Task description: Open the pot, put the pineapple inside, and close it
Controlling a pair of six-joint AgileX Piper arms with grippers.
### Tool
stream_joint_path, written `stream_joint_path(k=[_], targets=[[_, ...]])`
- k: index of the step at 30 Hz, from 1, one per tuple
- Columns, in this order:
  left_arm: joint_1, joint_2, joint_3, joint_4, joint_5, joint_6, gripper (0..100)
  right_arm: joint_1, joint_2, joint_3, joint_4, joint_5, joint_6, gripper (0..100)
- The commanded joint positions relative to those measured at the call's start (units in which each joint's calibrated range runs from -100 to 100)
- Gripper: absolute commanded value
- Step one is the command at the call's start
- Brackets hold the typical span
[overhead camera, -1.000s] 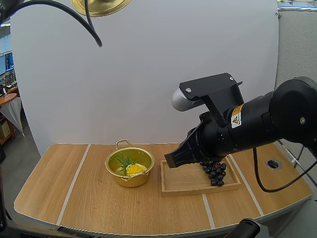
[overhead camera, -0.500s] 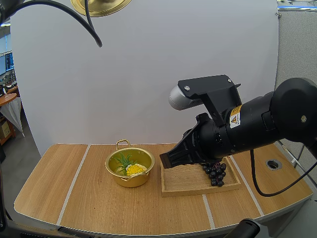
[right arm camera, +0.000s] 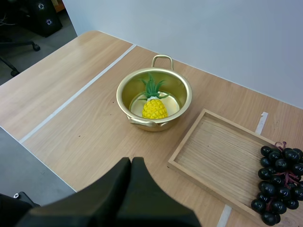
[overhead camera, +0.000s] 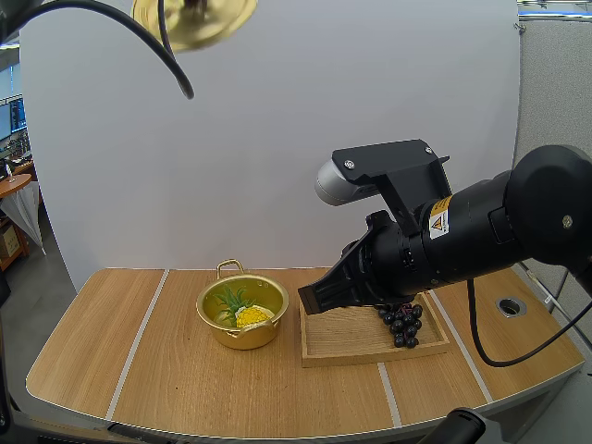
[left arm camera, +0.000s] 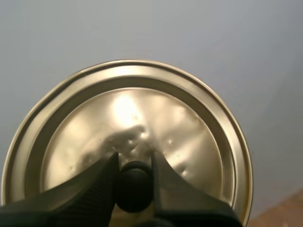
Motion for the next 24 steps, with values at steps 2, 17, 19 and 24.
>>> stream_joint_path(k=[2, 17, 19, 24], targets=[[0.05, 1.53, 1.48, 0.12, 20.85, -1.03, 0, 0.05, -0.62, 0.22, 0.10, -0.06, -0.03, 0], [0.05, 2.88, 27.64, 2.63, 20.85, 3.85, 0, 0.05, -0.62, 0.22, 0.10, -0.06, -0.03, 0], [0.05, 2.88, 32.02, 2.63, 18.26, 4.71, 0, 0.05, -0.62, 0.22, 0.10, -0.06, -0.03, 0], [0.05, 2.88, 42.63, 2.63, 5.69, 8.66, 0, 0.05, -0.62, 0.22, 0.10, -0.06, -0.03, 0]])
